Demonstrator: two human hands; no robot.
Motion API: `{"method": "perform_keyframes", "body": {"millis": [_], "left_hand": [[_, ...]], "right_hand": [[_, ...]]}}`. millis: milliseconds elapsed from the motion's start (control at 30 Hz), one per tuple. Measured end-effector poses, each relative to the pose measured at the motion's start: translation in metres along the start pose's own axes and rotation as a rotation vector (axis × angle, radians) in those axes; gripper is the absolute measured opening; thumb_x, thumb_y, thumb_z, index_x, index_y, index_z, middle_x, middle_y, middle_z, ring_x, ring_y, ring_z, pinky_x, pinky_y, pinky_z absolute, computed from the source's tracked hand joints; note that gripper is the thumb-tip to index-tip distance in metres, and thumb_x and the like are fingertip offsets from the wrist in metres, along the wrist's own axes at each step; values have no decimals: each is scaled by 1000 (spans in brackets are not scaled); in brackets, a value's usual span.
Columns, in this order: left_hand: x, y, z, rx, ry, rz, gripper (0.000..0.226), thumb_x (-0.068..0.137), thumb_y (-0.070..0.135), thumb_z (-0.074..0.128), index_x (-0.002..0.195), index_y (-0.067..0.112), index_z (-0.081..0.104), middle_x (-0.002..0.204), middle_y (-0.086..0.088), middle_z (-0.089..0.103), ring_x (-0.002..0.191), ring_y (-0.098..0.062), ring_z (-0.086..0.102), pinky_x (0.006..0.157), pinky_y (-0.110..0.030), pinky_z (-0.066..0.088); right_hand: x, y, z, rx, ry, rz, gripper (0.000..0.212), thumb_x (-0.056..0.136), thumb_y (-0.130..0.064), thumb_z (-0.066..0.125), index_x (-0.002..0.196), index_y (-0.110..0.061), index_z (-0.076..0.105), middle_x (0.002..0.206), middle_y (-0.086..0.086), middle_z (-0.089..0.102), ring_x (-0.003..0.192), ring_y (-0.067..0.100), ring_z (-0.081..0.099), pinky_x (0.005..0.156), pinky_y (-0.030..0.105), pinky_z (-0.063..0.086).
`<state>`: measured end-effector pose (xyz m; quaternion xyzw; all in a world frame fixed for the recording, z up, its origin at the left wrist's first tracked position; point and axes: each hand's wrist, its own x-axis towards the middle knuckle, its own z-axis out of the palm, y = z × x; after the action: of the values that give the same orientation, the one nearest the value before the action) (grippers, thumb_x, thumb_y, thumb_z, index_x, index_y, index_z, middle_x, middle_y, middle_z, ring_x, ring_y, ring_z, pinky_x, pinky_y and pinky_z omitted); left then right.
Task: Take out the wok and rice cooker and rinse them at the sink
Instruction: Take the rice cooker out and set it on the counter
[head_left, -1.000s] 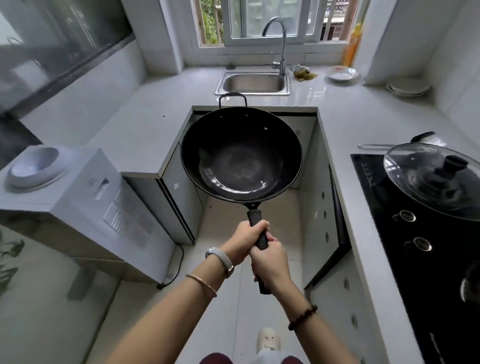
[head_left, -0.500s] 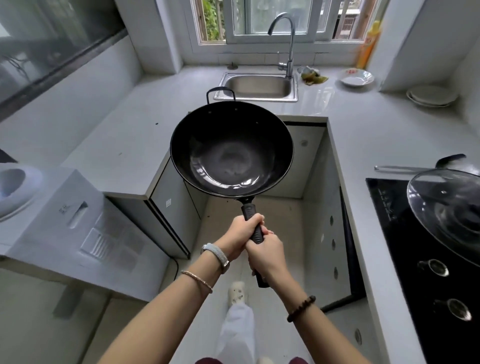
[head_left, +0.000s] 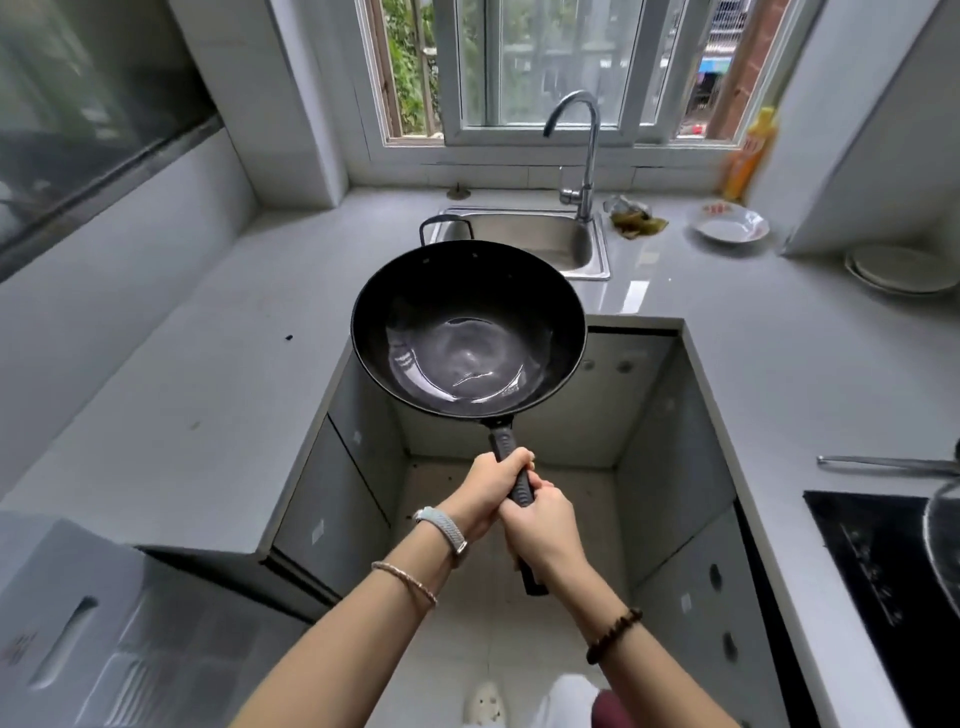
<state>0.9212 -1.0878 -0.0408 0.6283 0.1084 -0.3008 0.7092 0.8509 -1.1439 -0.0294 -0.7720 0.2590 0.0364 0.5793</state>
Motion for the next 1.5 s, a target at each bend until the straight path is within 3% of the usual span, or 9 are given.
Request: {"method": "perform_keyframes", "body": {"millis": [233, 467, 600, 733, 1000, 1133, 1500], "left_hand": [[82, 43, -3, 1, 19, -21, 26, 92, 5, 52, 67, 6, 54, 46, -1, 57, 42, -12, 57, 55, -23, 50], [184, 88, 12, -11, 87, -49, 24, 91, 6, 55, 67, 5, 55, 47, -1, 58, 42, -12, 57, 58, -26, 50], [242, 121, 30, -15, 137, -68, 27, 92, 8, 55, 65, 7, 54, 45, 1, 57, 40, -10, 56, 53, -22, 48], [287, 150, 45, -29, 152, -94, 27, 90, 8, 55, 63, 7, 53, 45, 1, 58, 41, -11, 57, 59, -25, 49], [359, 189, 55, -4, 132, -114, 26, 89, 8, 54, 63, 7, 54, 49, 1, 59, 45, -10, 57, 57, -23, 49], [388, 203, 57, -15, 110, -131, 24, 90, 7, 53, 66, 7, 54, 52, -1, 56, 44, -10, 54, 50, -18, 49], [468, 228, 48, 30, 24, -218, 21, 88, 9, 55, 67, 9, 55, 52, 0, 58, 50, -13, 54, 61, -25, 48]], "right_hand": [[89, -29, 5, -60, 5, -4, 12, 79, -20, 62, 70, -14, 58, 78, 8, 65, 50, 12, 55, 40, 17, 38], [203, -54, -8, -75, -64, 7, 11, 79, -23, 63, 74, -13, 60, 78, 9, 66, 51, 11, 54, 41, 15, 36], [272, -72, -24, -108, -102, 24, 15, 76, -26, 63, 79, -12, 62, 77, 7, 68, 55, 13, 57, 45, 19, 39], [325, -92, -38, -87, -137, 45, 21, 75, -30, 61, 84, -11, 63, 77, 6, 69, 59, 18, 64, 46, 24, 46], [398, -123, -47, -97, -140, 63, 18, 82, -22, 59, 90, -6, 62, 70, 6, 66, 48, 13, 57, 37, 16, 39], [427, -132, -47, -76, -142, 86, 15, 82, -21, 58, 88, -7, 59, 60, 6, 62, 39, 14, 54, 37, 20, 41], [492, -156, -30, 43, -86, 219, 12, 84, -13, 53, 94, -5, 54, 49, 7, 53, 30, 15, 47, 36, 23, 39]]}}
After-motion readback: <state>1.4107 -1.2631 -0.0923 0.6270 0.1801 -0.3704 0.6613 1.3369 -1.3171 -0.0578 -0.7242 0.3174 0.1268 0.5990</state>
